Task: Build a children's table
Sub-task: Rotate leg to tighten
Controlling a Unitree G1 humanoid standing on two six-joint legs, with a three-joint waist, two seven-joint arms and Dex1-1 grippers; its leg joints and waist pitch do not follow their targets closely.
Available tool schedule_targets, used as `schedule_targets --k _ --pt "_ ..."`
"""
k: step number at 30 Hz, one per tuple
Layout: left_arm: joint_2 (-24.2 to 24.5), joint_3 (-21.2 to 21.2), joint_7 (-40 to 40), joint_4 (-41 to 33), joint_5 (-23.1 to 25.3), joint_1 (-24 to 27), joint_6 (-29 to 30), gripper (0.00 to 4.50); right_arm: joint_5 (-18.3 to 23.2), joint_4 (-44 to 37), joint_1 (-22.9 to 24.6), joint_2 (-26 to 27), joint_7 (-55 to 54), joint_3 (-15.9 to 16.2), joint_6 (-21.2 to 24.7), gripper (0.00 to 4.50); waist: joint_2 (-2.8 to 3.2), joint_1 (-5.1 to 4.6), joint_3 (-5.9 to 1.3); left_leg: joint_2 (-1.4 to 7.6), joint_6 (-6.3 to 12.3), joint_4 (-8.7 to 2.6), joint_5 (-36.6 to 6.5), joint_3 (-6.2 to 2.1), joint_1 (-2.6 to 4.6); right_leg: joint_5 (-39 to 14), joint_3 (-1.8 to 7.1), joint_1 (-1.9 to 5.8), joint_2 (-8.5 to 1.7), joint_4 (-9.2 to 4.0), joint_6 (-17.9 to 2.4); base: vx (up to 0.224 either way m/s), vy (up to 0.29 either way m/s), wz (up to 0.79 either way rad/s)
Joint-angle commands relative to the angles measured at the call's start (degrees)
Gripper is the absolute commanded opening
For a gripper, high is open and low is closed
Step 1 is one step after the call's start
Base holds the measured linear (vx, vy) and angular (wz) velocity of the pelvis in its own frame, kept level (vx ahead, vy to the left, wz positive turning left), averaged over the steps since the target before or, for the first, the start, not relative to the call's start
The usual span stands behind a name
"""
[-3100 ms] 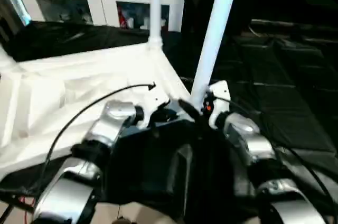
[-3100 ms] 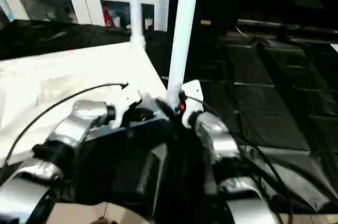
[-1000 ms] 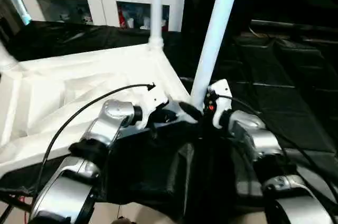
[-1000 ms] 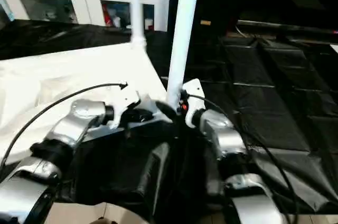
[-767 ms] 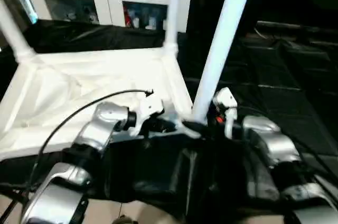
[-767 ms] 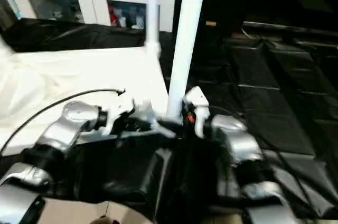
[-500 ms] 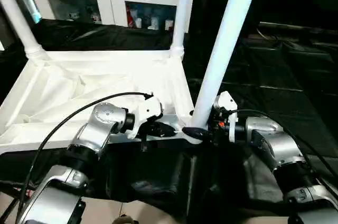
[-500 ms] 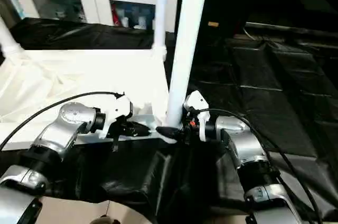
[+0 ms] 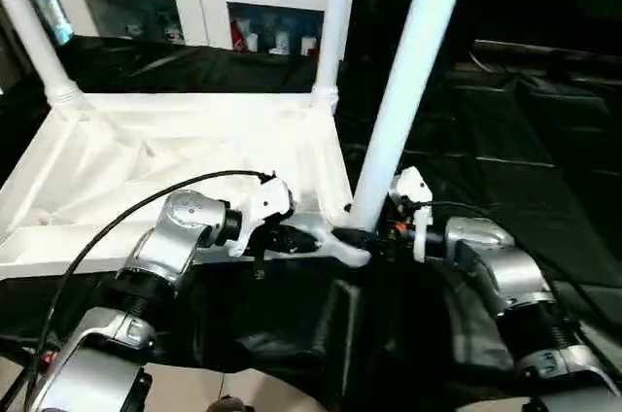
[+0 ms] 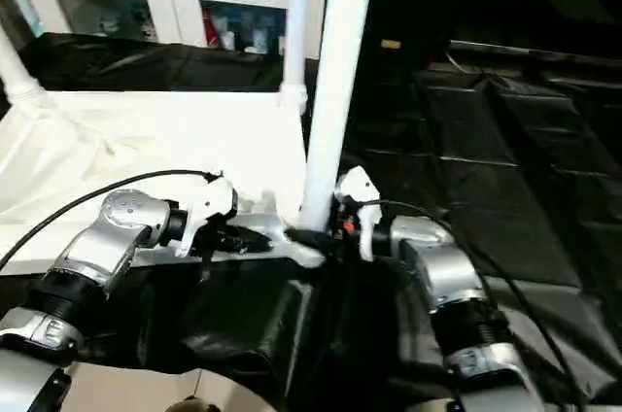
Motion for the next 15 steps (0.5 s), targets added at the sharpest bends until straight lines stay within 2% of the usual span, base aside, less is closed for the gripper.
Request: schedule_targets --k 1,4,7,9,10,12,15 --pt "-4.9 1.1 6.2 1.2 -1.4 -3.5 0.6 0.0 -1.7 2.7 -0.9 4.1 -5.7 1.6 0.3 2.56 -0.03 -0.41 -3.66 2.28 0.22 -4.14 -16.7 -0.48 0.77 -21.5 3.14 2.38 -3.7 -4.69 -10.0 0.0 0.0 0.0" --pt "-7.3 1.4 12.2 4.5 0.3 -5.8 1.0 0.0 -3.4 6.0 -1.9 7.1 -14.3 0.5 0.2 2.55 -0.1 -0.78 -3.67 2.21 -0.59 -4.19 -17.6 -0.77 0.8 -24.1 2.98 2.48 -3.87 -5.0 -9.0 0.0 0.0 0.0" --pt "-9.9 1.7 18.6 7.8 1.8 -8.1 0.9 0.0 -4.6 10.3 -3.6 10.4 -23.0 -0.9 -0.2 2.54 0.04 -1.2 -3.71 1.99 -0.39 -4.06 -17.8 -0.71 0.92 -24.7 2.95 2.36 -3.81 -5.28 -8.6 0.0 0.0 0.0" --pt "-10.6 1.8 20.3 8.5 2.1 -8.7 0.9 0.0 -4.5 11.6 -4.3 11.6 -26.0 -1.8 0.1 2.54 0.1 -1.37 -3.72 2.03 -0.25 -4.1 -17.5 -0.67 0.75 -23.7 3.01 2.35 -3.74 -5.22 -8.7 0.0 0.0 0.0" --pt "-12.0 1.9 23.1 9.8 2.6 -9.6 0.5 0.0 -3.9 13.5 -5.7 13.9 -30.7 -3.8 0.2 2.54 0.14 -1.41 -3.81 2.08 -0.22 -4.15 -17.2 -0.75 0.69 -22.7 2.99 2.5 -3.73 -5.06 -9.0 0.0 0.0 0.0" --pt "-12.8 2.0 24.3 10.5 2.7 -10.1 0.1 0.0 -3.9 14.8 -6.7 15.5 -33.7 -4.9 -0.4 2.54 0.23 -1.64 -3.91 2.04 -0.47 -4.16 -17.0 -0.73 0.64 -20.7 3.0 2.54 -3.61 -4.84 -9.6 0.0 0.0 0.0" --pt "-13.5 1.8 23.1 10.6 2.5 -10.2 -0.9 0.0 -4.7 15.7 -7.5 16.5 -33.0 -4.0 -3.2 2.54 0.14 -1.61 -3.91 2.05 0.18 -4.1 -17.1 -0.62 0.56 -19.3 3.03 2.64 -3.63 -4.78 -10.0 0.0 0.0 0.0"
